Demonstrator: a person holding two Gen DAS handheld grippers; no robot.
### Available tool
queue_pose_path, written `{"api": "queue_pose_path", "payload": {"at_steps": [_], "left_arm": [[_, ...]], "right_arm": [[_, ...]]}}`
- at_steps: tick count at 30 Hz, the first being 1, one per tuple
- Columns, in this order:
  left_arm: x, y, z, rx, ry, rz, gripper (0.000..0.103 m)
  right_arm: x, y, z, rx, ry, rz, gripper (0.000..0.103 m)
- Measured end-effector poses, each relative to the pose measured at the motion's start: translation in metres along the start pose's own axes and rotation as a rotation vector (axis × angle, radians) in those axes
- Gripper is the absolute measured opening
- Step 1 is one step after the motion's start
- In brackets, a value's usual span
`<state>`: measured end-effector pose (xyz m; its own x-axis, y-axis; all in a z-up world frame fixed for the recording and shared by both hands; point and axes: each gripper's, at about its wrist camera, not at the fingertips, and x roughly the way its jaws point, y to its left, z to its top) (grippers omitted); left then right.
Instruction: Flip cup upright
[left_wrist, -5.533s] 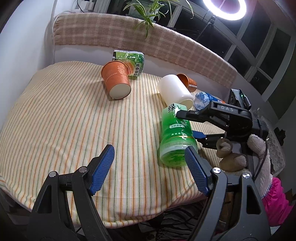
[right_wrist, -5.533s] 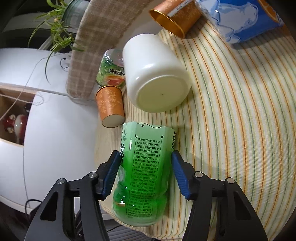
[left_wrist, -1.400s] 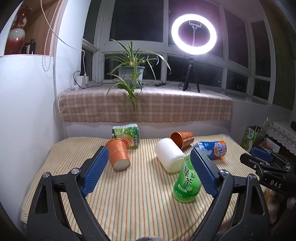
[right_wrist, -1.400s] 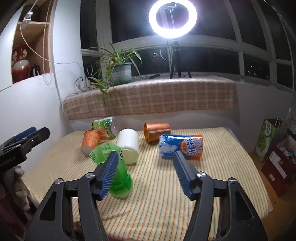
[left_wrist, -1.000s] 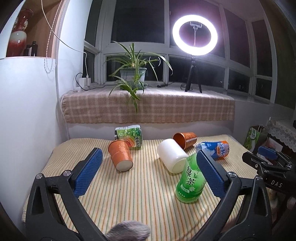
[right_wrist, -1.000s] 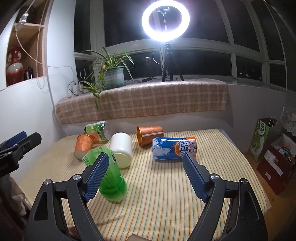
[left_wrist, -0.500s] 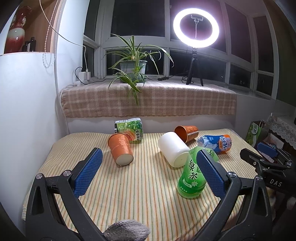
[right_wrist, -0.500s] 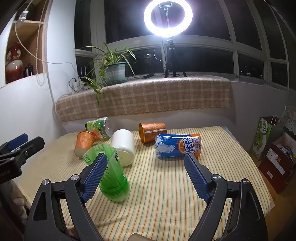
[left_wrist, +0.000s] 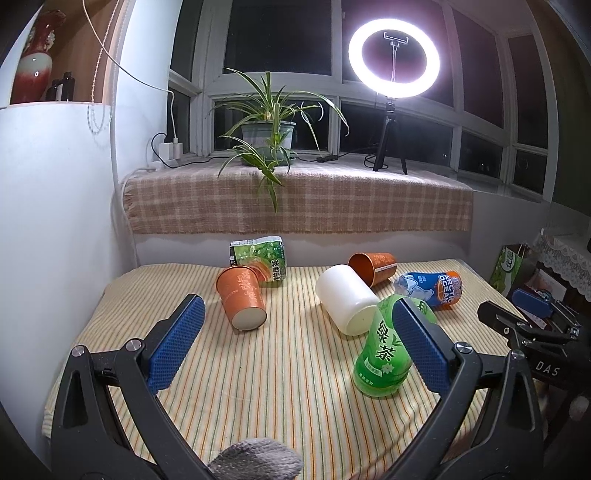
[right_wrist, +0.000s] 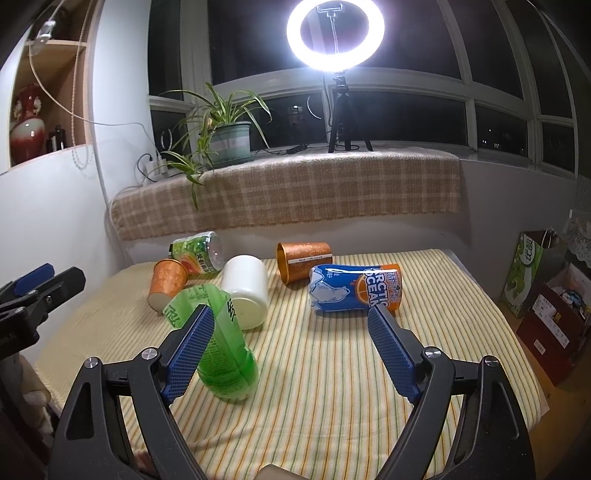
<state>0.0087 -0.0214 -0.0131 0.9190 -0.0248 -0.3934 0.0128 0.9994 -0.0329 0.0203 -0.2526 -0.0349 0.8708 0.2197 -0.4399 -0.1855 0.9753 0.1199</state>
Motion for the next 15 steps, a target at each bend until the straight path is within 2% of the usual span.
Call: {"api": "queue_pose_path", "payload": {"at_steps": [15], "left_arm": [[0.0012,0.0021,0.0007,-0.002,-0.003,0.004,0.103]], "right_arm": [[0.0020,-0.0003,-0.0004,0.004,0.002,0.000,0.085]]}}
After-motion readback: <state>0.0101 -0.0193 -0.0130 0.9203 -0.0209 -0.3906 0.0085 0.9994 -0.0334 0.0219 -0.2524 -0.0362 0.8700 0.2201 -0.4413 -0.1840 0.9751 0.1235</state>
